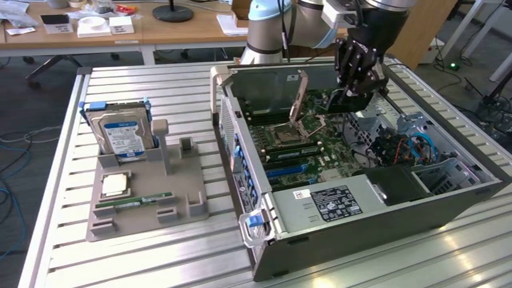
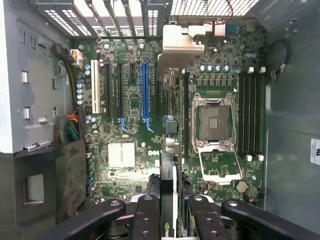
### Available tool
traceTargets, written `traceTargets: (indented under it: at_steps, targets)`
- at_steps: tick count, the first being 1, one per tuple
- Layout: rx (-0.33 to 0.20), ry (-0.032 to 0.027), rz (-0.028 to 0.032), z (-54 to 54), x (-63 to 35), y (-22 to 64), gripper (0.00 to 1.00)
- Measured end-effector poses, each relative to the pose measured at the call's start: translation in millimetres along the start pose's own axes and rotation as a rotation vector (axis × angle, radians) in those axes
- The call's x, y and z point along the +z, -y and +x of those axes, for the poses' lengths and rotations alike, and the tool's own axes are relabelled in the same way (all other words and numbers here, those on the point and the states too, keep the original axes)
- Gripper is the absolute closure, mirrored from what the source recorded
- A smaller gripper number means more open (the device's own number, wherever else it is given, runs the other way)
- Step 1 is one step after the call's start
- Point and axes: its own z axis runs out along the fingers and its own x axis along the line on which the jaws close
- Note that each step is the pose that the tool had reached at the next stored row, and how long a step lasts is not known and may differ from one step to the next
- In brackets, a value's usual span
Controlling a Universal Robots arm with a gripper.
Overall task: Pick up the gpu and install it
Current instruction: 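Insert the gpu into the slot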
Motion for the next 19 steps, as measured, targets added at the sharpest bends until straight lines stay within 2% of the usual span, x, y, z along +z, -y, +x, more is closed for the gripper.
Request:
traceTargets:
  at_steps: [5, 11, 19]
  targets:
    - [0.000, -0.0001, 0.0000, 0.1, 0.3, -3.4, 0.74]
    - [0.000, 0.0000, 0.0007, 0.5, 1.4, -13.0, 0.74]
    - [0.000, 0.0000, 0.0007, 0.5, 1.7, -14.9, 0.74]
